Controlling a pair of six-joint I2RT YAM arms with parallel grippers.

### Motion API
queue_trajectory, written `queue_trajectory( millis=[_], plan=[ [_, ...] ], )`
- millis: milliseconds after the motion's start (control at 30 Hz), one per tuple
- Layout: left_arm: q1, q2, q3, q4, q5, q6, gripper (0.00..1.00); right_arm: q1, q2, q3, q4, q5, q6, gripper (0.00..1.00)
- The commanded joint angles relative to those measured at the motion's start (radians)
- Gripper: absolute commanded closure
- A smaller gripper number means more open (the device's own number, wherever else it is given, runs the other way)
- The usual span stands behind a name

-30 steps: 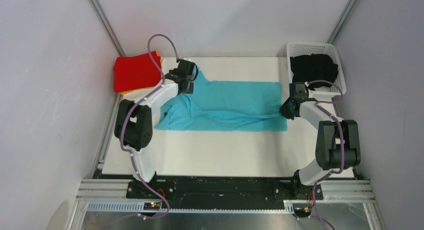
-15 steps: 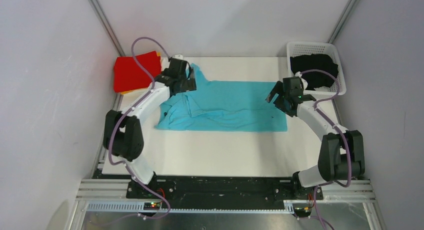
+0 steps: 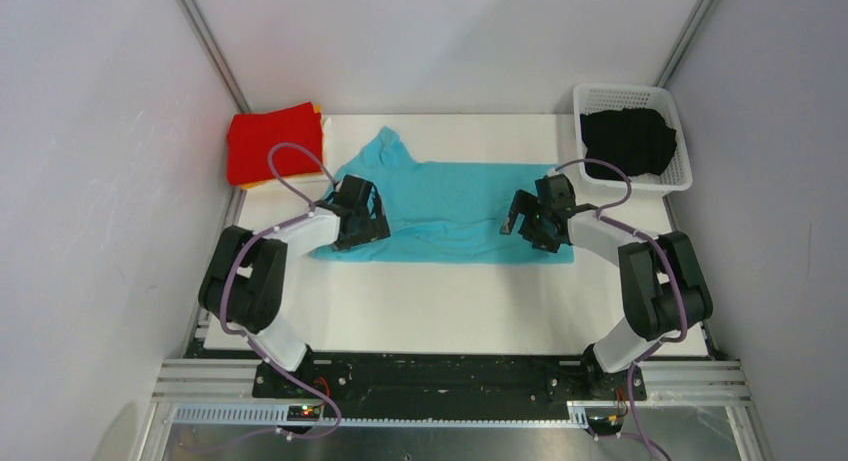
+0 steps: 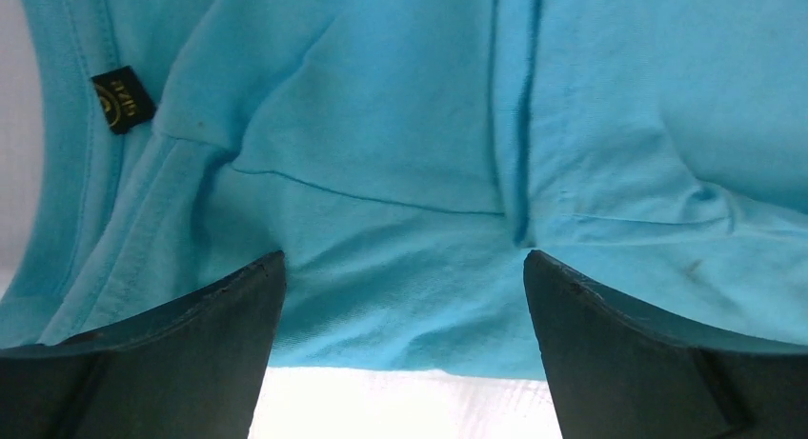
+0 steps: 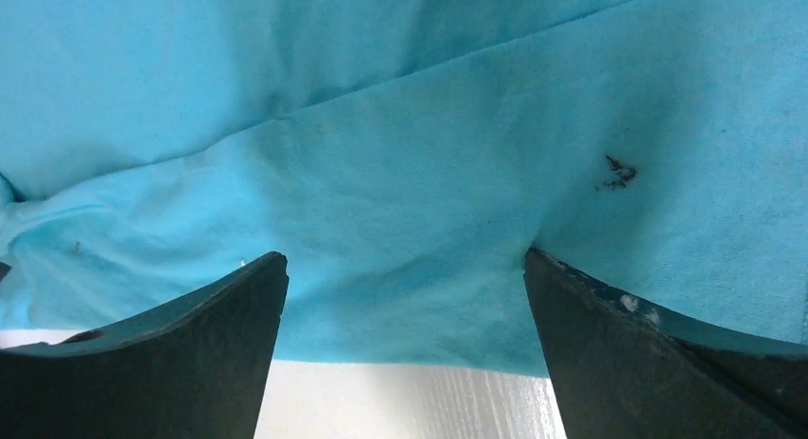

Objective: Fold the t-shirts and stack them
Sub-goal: Fold the flattened tshirt in 1/3 of the way

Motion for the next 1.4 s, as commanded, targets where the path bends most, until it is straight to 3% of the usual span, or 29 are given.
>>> queue_trajectory(
  millis=[0,200,467,667,800,1067,1300,1367],
  plan=[
    [0.010,-0.036,-0.074,0.068,-0.067,-0.059,0.00,0.007,0.022,-0.047,0.015,-0.017,-0.006,0.01],
    [0.010,-0.172,-0.285,0.075,-0.080,-0.147,0.00,0.045,-0.099,-0.192,-0.020,-0.002,0.042,0.00],
    [0.010,-0.636,-0.618,0.047,-0.021,-0.287,0.00,0.179,-0.366,-0.390,-0.155,0.032,0.132,0.01],
    [0.010,-0.989,-0.658,-0.274,-0.040,-0.358,0.00,0.244,-0.570,-0.439,-0.266,0.054,0.176,0.01],
    [-0.010,-1.171,-0.668,-0.354,-0.010,-0.414,0.00,0.248,-0.664,-0.440,-0.302,0.054,0.165,0.01],
    [-0.161,-1.161,-0.570,-0.507,-0.147,-0.534,0.00,0.234,-0.729,-0.428,-0.321,0.039,0.145,0.01],
    [-0.262,-1.063,-0.377,-0.488,-0.260,-0.478,0.00,0.232,-0.830,-0.398,-0.295,0.071,0.112,0.01],
    [-0.279,-1.020,-0.352,-0.440,-0.238,-0.451,0.00,0.231,-0.856,-0.397,-0.289,0.098,0.105,0.01]
  ],
)
